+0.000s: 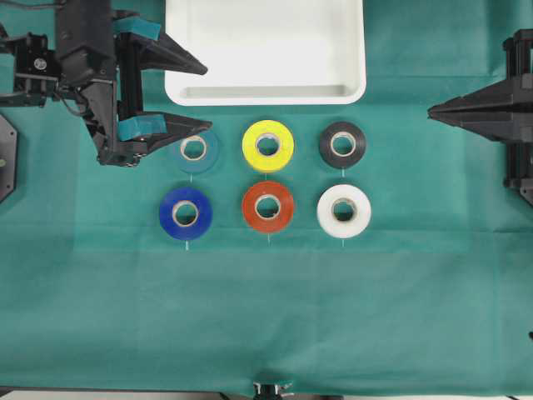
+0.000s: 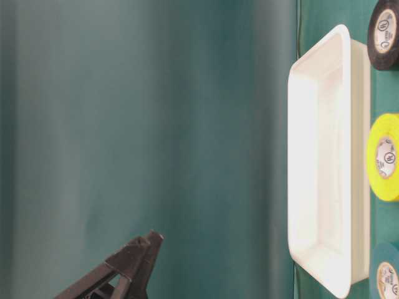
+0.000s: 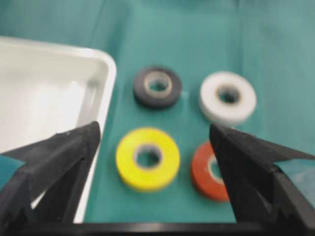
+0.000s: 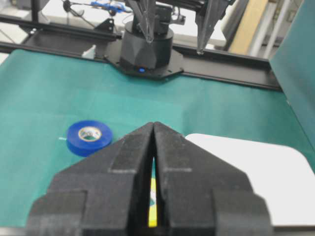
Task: Place the tape from the fixed location into the white case.
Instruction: 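Move the open left gripper toward the teal tape roll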
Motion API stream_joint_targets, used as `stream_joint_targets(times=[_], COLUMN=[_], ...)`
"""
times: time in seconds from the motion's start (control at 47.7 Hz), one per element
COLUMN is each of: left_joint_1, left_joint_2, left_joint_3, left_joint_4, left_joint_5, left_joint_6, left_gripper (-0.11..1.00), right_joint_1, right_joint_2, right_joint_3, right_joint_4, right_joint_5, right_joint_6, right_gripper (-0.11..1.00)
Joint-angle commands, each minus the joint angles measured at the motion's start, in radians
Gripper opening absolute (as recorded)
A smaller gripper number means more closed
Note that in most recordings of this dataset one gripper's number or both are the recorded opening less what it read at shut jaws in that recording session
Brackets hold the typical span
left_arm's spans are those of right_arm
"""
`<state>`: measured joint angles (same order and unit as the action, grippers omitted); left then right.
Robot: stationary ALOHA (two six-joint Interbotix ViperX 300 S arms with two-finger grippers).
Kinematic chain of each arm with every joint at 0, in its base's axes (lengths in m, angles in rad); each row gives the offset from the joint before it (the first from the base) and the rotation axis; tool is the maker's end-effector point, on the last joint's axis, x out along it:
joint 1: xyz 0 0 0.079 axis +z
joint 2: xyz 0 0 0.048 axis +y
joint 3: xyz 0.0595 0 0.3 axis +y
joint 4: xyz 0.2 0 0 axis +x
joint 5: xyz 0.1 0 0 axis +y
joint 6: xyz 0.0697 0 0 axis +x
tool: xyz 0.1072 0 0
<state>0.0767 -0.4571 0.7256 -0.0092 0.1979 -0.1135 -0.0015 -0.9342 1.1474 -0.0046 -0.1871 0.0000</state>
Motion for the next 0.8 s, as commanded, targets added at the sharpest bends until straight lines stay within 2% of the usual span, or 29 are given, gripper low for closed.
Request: stream_joint_targets(times=[0.0,0.105,0.377,0.566,0.776], left_joint_1=[0.003,0.002,0.002,0.003,0.003], left_joint_2=[0.003,0.026,0.112,0.16,0.176], left_joint_3=[-0.06,-0.103,-0.219,-0.291,-0.347], left_joint_4=[-0.003,-0.003,-0.003,-0.002,0.002], left_joint_5=[0.103,0.235,0.488,0.624,0.699], left_joint_6=[-0.025,-0.077,-0.169,-0.178,-0.178], left_gripper=[0.98,0.98,0.98,0.98,0.98], right_joint_1=[0.0,0.0,0.0,-0.002,0.0], right_joint_2=[0.006,0.006,0.006,0.006,0.006], right_joint_3=[-0.031,-0.031,-0.031,-0.031,-0.031], right_joint_4=[0.0,0.0,0.0,0.0,0.0], right_joint_5=[0.0,0.005,0.011,0.017,0.02], right_joint_6=[0.002,0.002,0.002,0.002,0.003], right_gripper=[-0.01,-0.01,-0.01,-0.01,-0.01])
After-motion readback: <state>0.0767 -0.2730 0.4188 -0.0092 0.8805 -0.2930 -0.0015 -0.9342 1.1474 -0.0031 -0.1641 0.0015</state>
